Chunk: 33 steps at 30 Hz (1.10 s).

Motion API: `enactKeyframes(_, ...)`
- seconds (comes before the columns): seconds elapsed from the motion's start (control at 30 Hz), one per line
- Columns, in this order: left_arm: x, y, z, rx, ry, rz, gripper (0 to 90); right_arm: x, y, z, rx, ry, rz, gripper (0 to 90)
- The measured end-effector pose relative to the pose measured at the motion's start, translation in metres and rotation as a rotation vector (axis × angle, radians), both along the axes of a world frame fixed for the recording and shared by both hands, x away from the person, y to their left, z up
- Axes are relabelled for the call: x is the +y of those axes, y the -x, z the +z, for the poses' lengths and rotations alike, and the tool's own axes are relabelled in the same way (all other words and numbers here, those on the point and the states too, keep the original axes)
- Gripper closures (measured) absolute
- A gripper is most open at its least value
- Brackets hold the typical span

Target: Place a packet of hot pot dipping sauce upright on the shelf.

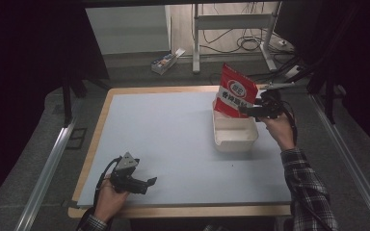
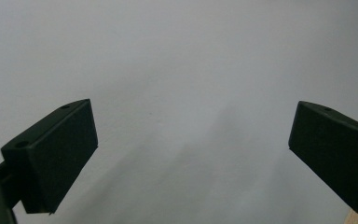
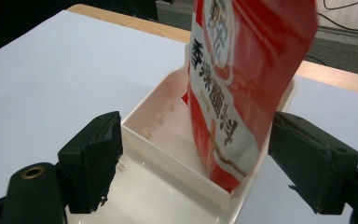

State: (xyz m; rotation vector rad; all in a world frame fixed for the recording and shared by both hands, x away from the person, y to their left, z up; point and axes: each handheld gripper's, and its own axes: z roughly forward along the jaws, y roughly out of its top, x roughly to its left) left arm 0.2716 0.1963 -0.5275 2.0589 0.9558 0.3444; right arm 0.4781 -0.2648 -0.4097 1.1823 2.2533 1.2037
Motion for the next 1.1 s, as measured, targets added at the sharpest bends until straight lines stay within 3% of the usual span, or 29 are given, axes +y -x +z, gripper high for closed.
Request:
enactKeyframes(0.3, 0.0, 0.0, 0.0, -0.003, -0.004, 0.002, 1.1, 0.0, 0.013, -0.002, -0.018, 0.028, 0.006, 15.6)
enactKeyframes(0.43, 0.0, 0.0, 0.0, -0.006, -0.002, 0.004, 1.1, -0.001, 0.02, -0.004, -0.015, 0.009, 0.01, 14.7)
enactKeyframes(0.77, 0.0, 0.001, 0.0, -0.007, -0.007, 0.003, 1.4, 0.0, 0.041, -0.004, -0.041, 0.023, 0.028, 12.0)
enactKeyframes(0.93, 0.0, 0.001, 0.001, -0.008, -0.006, 0.003, 1.4, 0.002, 0.053, -0.005, -0.056, 0.035, 0.053, 8.5)
enactKeyframes(1.1, 0.0, 0.001, 0.001, -0.011, -0.01, 0.004, 1.5, 0.004, 0.063, -0.006, -0.077, 0.08, 0.043, 4.9)
